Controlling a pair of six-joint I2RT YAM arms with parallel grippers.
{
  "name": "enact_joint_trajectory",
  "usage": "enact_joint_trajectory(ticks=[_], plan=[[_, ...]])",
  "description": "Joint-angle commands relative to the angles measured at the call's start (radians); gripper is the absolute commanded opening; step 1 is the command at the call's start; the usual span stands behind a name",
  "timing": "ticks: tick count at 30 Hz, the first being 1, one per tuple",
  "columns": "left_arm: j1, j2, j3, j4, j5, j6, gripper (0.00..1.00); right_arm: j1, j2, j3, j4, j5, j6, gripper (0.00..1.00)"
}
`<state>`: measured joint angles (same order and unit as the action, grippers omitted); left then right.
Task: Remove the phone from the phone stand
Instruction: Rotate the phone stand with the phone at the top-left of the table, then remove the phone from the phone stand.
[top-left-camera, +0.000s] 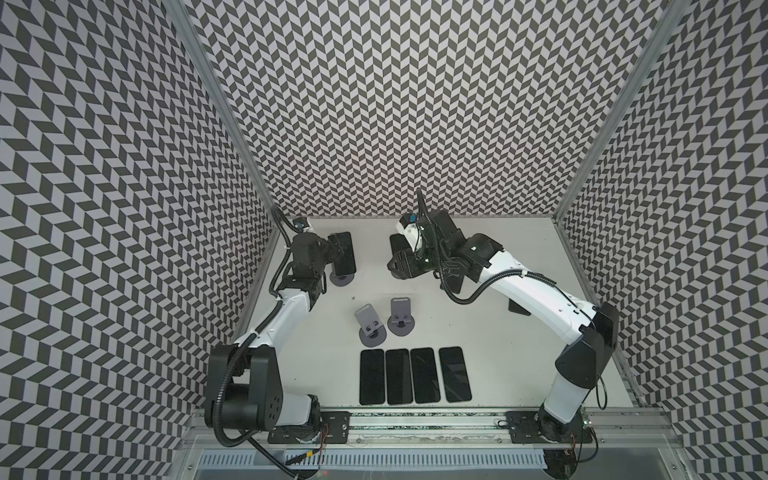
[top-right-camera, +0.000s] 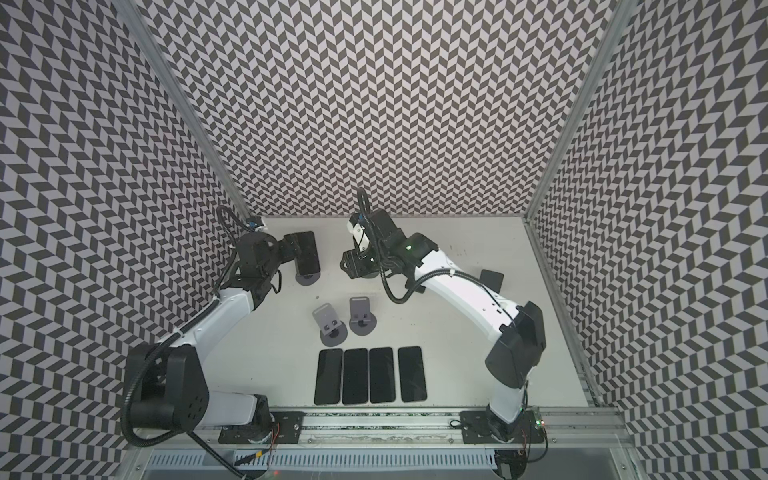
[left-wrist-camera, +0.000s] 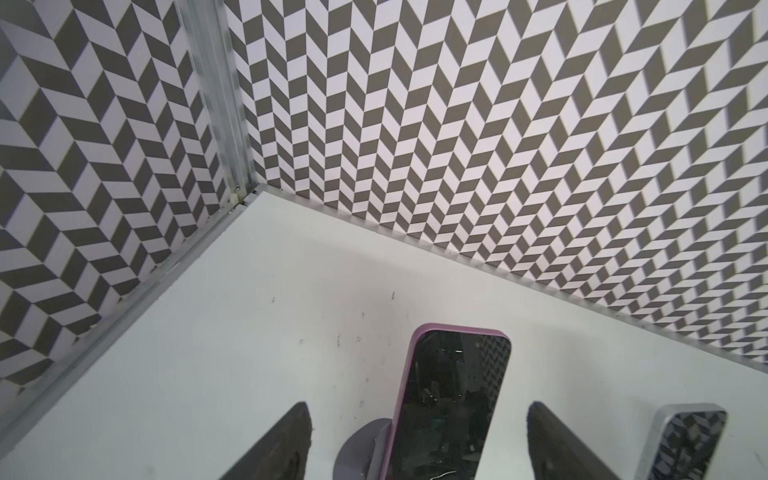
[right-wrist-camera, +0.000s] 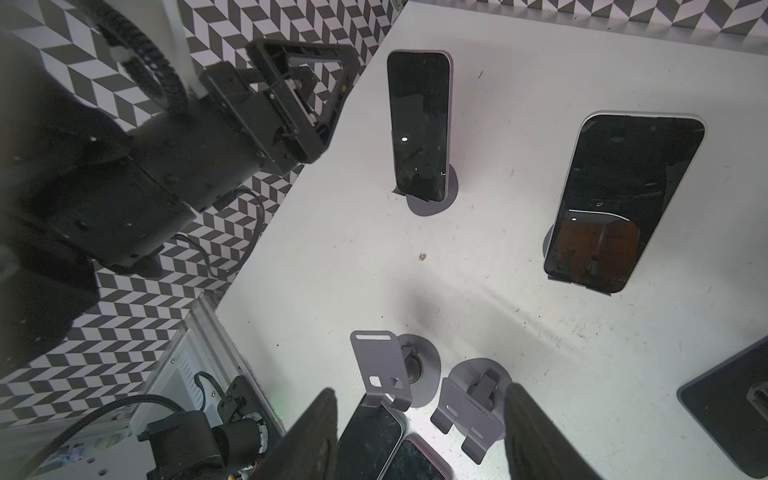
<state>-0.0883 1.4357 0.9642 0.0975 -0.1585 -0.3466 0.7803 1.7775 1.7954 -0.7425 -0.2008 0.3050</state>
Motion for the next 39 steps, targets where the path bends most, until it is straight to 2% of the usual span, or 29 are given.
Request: enact_joint_trajectory(ticks=[1,3,4,16,25,39], plan=[[-0.043,0.076,0.095,-0.098,-0.122,-0.009,0.88,-0.006,0.014,0.028,0.013,-0.014,0.035,0.62],[-0.064,0.112,0.13,-0.11,-0.144,-0.008,0.98,-0.005,0.008,0.016,0.034,-0.037,0.064,0.62],[-0.074,0.129,0.141,-0.107,-0.153,-0.009,1.0,-0.004,0.007,0.008,0.052,-0.053,0.077,0.62],[-0.121,0.274,0.274,-0.195,-0.236,-0.04,1.0,-0.004,0.022,0.046,0.061,-0.085,0.079,0.62],[-0.144,0.321,0.318,-0.227,-0.307,0.009,1.0,-0.004,0.016,0.034,0.058,-0.08,0.068,0.62],[-0.154,0.351,0.344,-0.232,-0.335,0.063,0.99,-0.004,-0.004,0.029,0.049,-0.077,0.061,0.62]])
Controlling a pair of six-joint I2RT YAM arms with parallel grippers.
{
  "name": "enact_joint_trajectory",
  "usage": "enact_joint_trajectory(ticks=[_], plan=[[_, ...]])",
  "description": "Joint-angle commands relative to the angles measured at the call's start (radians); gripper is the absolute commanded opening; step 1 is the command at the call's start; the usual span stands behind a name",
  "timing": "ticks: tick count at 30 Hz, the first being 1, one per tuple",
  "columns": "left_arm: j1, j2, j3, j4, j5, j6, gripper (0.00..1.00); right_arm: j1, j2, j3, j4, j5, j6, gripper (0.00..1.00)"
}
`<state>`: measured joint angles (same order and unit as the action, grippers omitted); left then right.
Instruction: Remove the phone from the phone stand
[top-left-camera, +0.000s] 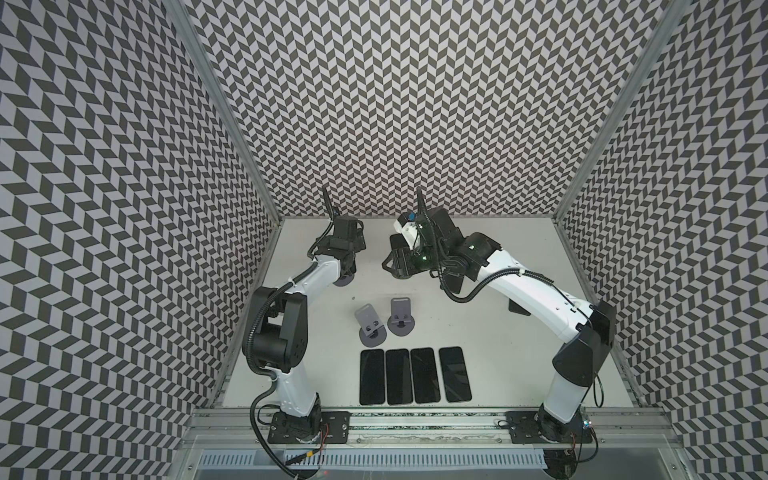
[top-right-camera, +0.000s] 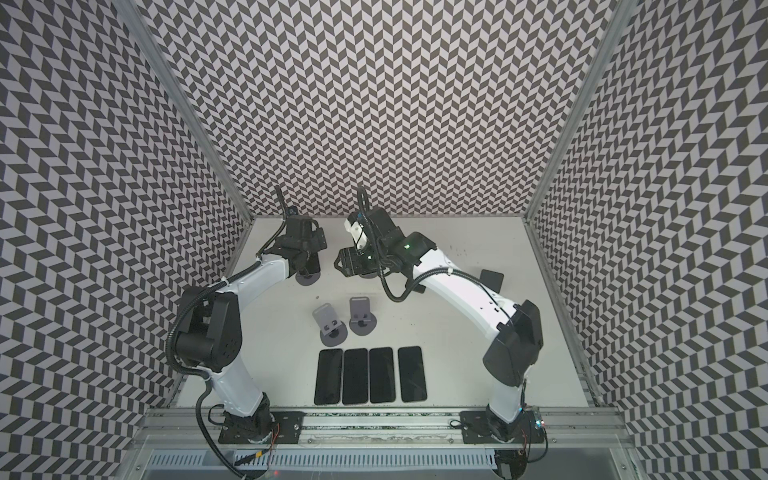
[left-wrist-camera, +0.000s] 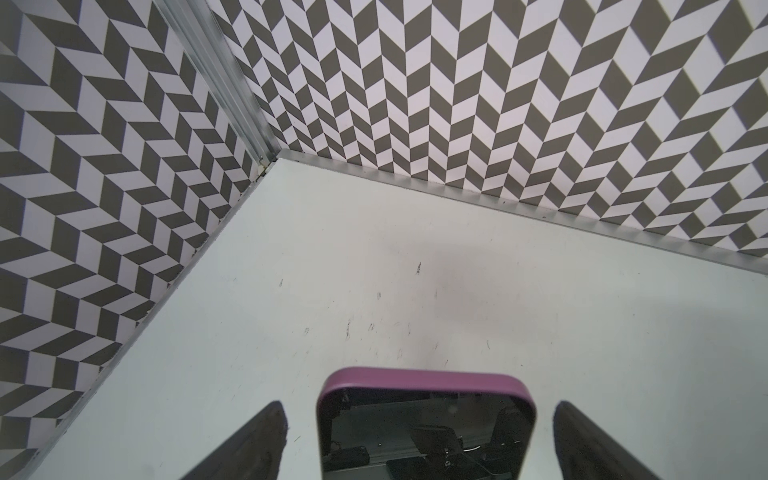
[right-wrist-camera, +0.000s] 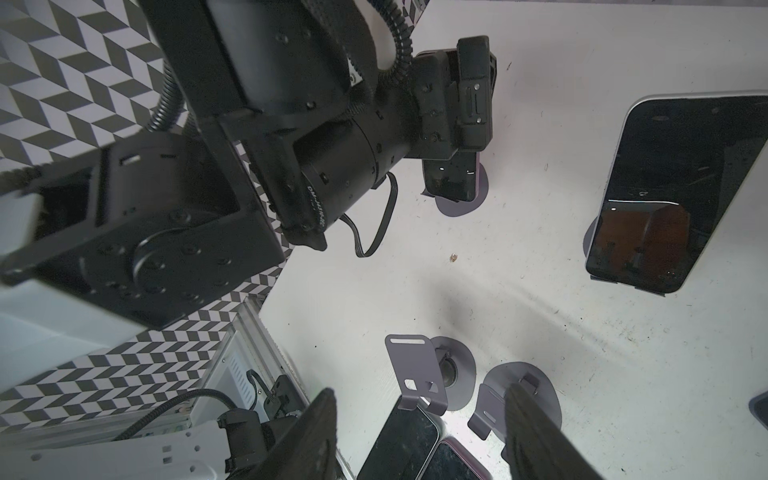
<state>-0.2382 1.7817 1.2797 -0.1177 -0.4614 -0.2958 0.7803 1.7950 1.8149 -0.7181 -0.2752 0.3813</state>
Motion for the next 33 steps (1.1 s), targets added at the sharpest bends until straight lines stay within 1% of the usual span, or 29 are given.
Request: enact_joint_trajectory(ticks=[1,5,14,19,30,33], plan=[[-0.004,0.005,0.029,-0.015,-0.034,0.015,0.99,-0.004,-0.021,0.011,0.024,-0.005,-0.016,0.62],[-0.007,0.008,0.026,-0.011,-0.041,0.033,0.96,-0.004,-0.013,0.013,0.023,-0.01,-0.01,0.61],[-0.013,0.016,0.028,-0.003,-0.043,0.054,0.97,-0.003,-0.008,0.015,0.023,-0.015,-0.007,0.6],[-0.014,0.029,0.032,0.002,-0.042,0.078,0.94,-0.003,-0.008,0.018,0.019,-0.01,-0.008,0.6],[-0.013,0.071,0.044,0.001,-0.038,0.099,0.94,-0.003,-0.003,0.028,0.01,-0.007,-0.018,0.59],[-0.011,0.082,0.053,-0.002,-0.041,0.101,0.93,-0.003,0.003,0.039,0.004,-0.004,-0.023,0.59]])
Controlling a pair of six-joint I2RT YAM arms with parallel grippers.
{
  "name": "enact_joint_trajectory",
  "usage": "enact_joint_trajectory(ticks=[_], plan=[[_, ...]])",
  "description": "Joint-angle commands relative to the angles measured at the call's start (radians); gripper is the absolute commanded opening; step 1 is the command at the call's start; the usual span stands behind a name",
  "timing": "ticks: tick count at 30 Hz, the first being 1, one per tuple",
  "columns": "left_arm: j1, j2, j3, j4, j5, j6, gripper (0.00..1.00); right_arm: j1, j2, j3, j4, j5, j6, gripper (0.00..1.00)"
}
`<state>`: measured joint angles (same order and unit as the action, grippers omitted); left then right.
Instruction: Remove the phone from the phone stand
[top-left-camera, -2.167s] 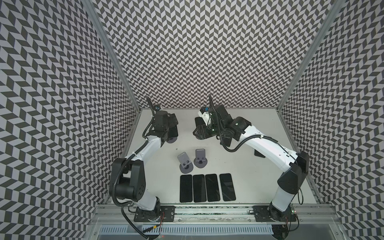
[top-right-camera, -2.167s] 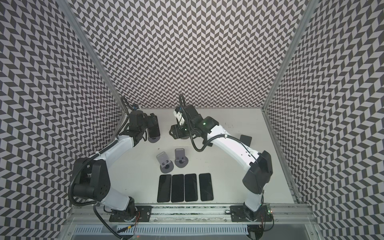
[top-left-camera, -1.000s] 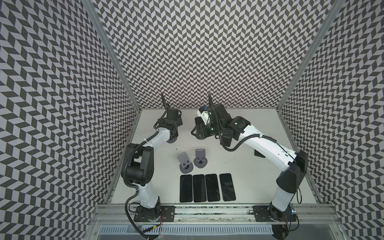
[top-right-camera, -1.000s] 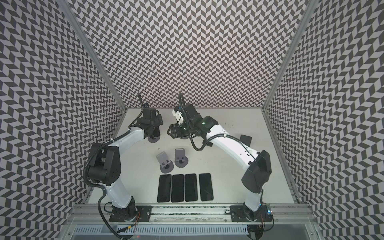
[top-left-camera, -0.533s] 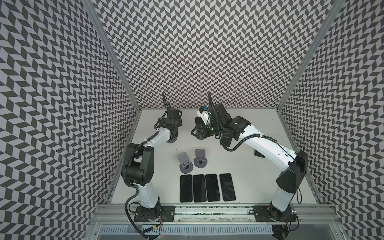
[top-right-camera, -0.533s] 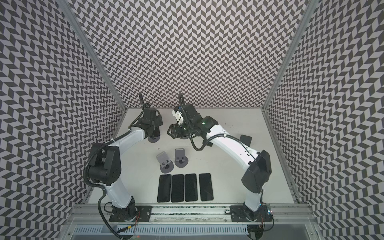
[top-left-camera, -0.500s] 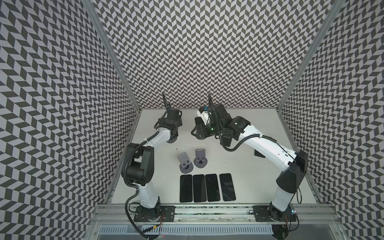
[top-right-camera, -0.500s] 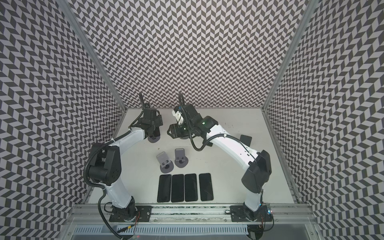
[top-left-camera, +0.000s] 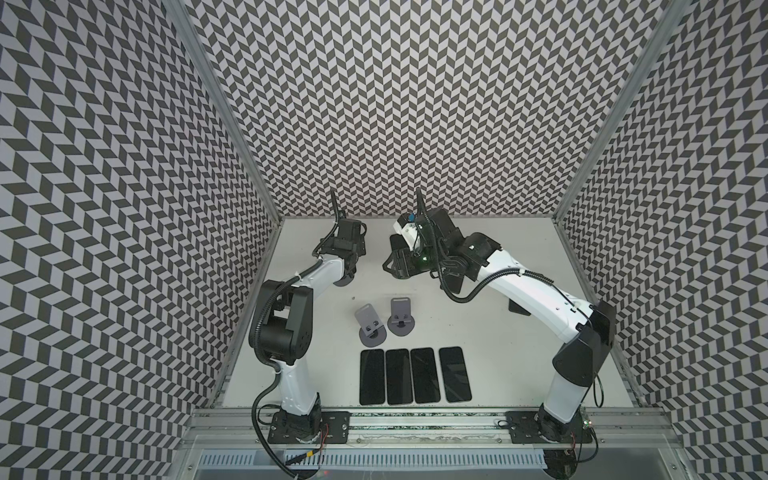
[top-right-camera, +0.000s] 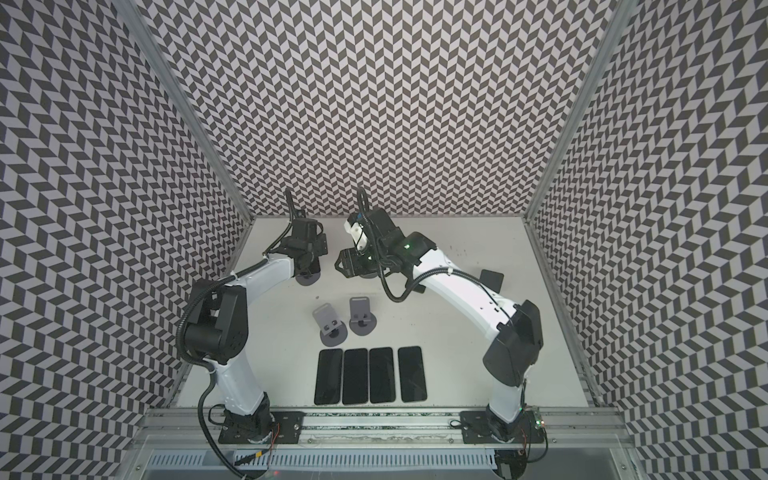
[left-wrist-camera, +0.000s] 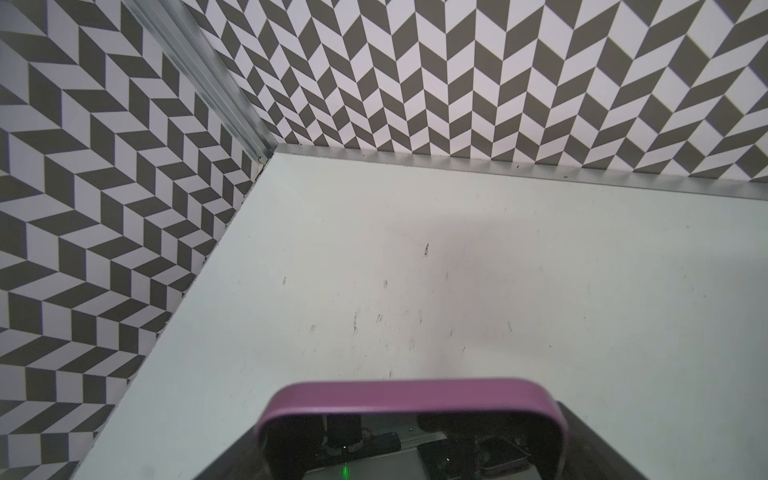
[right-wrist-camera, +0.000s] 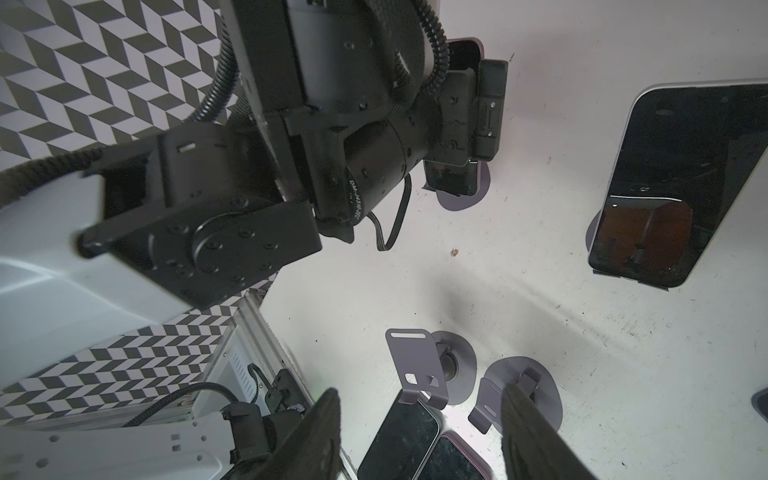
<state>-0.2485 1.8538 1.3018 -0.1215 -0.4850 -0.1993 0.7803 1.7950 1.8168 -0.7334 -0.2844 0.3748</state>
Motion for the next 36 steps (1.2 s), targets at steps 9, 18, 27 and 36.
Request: enact_joint_trajectory(ticks=[9,18,27,36], plan=[[0.005,0.025,0.053,0.008,-0.016,0.003,0.86,-0.003,0.015,0.055,0.009,0.011,-0.027,0.59],[0.012,0.02,0.039,0.027,-0.004,-0.014,0.75,-0.004,0.022,0.059,0.006,0.011,-0.031,0.59],[0.015,0.008,0.024,0.043,-0.003,-0.026,0.68,-0.003,0.023,0.059,0.006,0.01,-0.03,0.59],[0.018,-0.021,0.0,0.075,0.019,-0.022,0.63,-0.003,0.017,0.052,0.006,0.011,-0.025,0.58]])
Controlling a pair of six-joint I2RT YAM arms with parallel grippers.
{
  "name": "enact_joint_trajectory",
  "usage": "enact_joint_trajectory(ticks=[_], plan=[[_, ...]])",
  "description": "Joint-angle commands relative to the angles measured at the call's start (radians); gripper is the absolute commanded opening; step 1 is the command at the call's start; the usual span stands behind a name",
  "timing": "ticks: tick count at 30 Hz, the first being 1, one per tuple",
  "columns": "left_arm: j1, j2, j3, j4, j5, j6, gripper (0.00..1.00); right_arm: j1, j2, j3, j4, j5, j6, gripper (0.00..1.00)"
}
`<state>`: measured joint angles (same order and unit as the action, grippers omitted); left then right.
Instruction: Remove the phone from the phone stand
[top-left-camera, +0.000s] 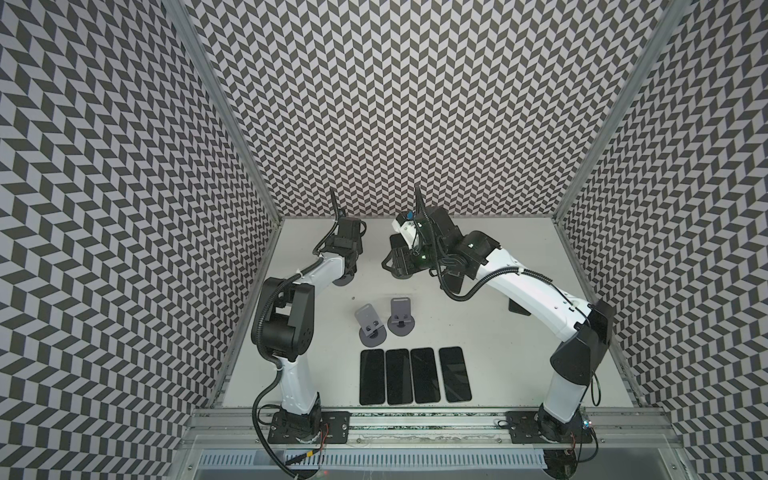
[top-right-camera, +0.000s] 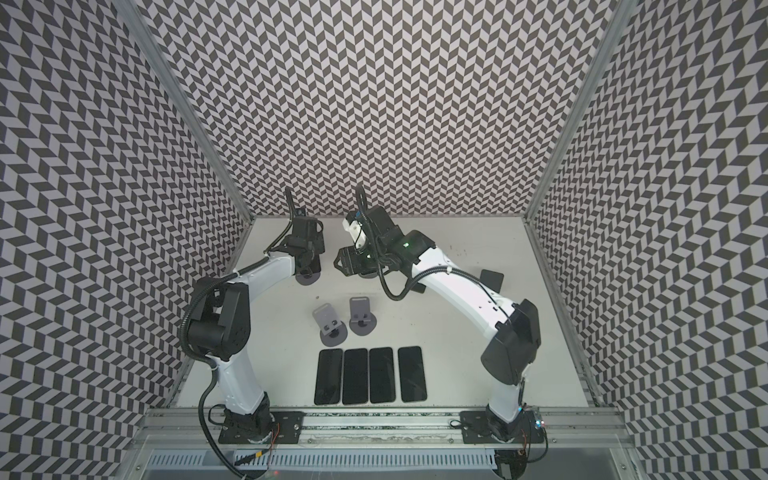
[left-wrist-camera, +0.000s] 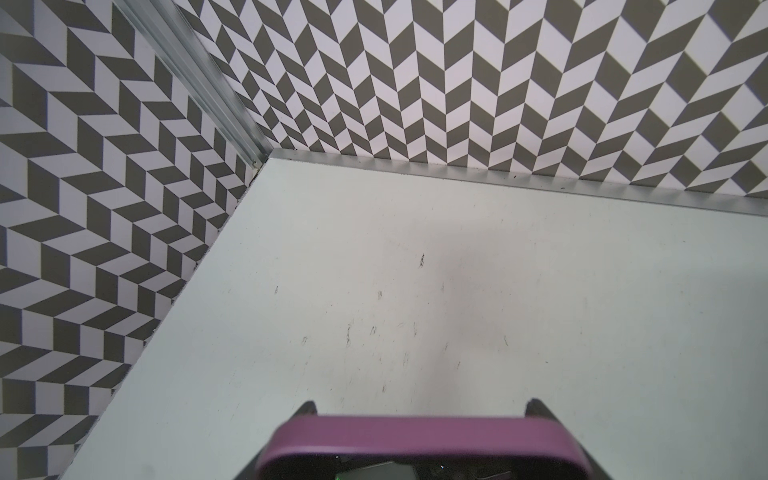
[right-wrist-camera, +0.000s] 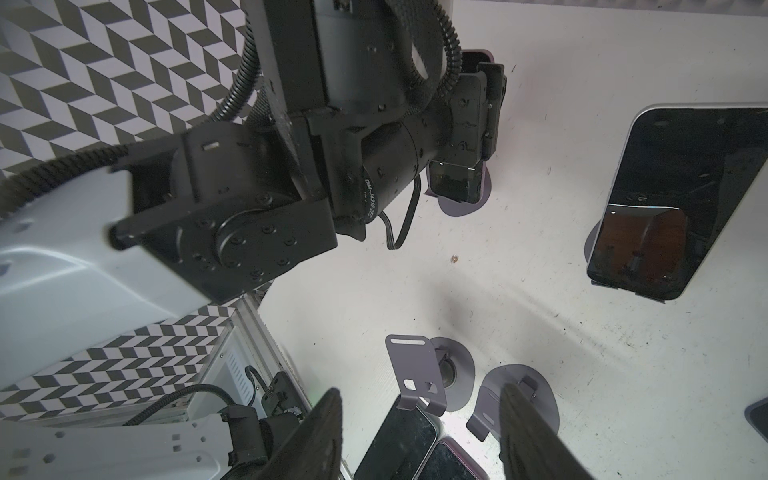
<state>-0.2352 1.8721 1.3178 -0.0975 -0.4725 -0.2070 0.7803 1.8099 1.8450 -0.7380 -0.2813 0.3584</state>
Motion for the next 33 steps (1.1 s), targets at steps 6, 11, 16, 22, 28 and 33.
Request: enact_joint_trajectory(ticks=[6,11,16,22,28,33], plan=[[0.012,-0.071,-0.04,0.074,0.029,-0.017,0.61,-0.003,0.005,0.023,0.006,0.01,-0.008,0.58],[0.02,-0.096,-0.045,0.079,0.058,-0.026,0.59,-0.004,0.016,0.039,-0.008,0.013,-0.008,0.58],[0.024,-0.113,-0.048,0.078,0.077,-0.019,0.56,-0.003,0.024,0.052,-0.008,0.013,-0.007,0.58],[0.033,-0.144,-0.067,0.084,0.091,-0.018,0.54,-0.003,0.027,0.057,-0.024,0.006,-0.009,0.58],[0.04,-0.158,-0.078,0.088,0.103,-0.015,0.53,-0.001,0.019,0.056,-0.028,0.008,-0.005,0.58],[0.042,-0.153,-0.077,0.087,0.109,-0.013,0.53,0.002,0.011,0.049,-0.027,0.009,-0.001,0.58]])
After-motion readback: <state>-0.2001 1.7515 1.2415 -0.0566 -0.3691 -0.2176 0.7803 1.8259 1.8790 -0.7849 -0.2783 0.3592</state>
